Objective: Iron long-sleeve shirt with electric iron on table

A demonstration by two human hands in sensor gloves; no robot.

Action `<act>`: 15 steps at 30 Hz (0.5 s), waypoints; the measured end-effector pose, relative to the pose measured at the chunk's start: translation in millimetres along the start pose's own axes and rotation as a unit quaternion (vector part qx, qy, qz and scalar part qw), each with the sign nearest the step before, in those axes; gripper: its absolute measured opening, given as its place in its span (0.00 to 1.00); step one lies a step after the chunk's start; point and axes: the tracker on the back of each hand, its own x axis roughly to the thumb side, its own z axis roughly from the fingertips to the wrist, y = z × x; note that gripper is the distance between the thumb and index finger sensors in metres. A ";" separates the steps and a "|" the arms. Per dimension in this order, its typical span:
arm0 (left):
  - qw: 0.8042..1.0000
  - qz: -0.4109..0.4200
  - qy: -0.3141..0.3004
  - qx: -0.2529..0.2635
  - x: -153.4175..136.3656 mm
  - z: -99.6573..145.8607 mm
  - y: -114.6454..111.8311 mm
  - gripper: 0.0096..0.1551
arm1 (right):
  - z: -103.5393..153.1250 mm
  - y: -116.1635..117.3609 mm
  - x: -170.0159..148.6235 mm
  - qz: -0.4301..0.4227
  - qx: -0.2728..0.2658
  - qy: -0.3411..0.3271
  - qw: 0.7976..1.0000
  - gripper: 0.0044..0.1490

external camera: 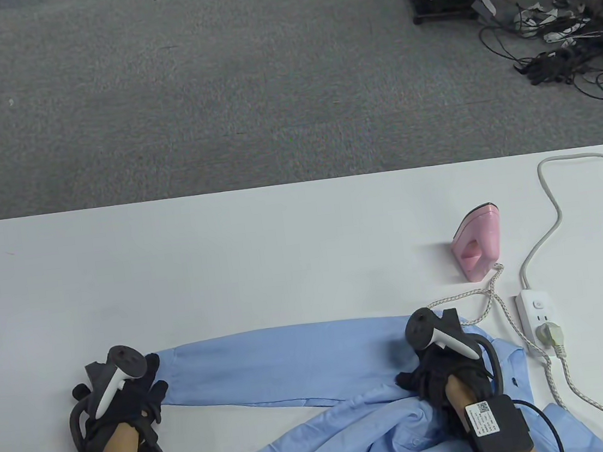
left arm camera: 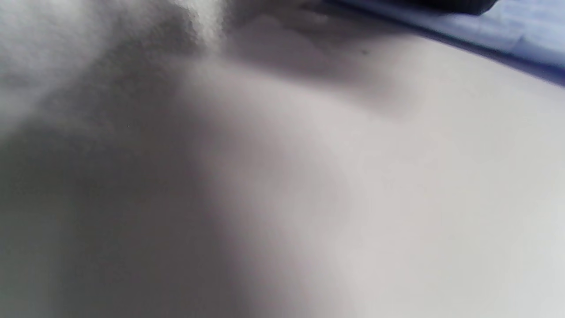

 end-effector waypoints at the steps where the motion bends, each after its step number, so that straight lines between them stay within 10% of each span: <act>1: 1.000 -0.008 -0.007 0.000 0.9 1.4 -0.8 0.35 | 0.5 -0.8 -3.0 -0.002 0.001 0.005 1.000 0.59; 15: 0.999 -0.014 -0.022 -0.023 8.1 4.5 -3.5 0.37 | 3.4 0.0 -18.7 0.001 0.003 0.019 1.000 0.58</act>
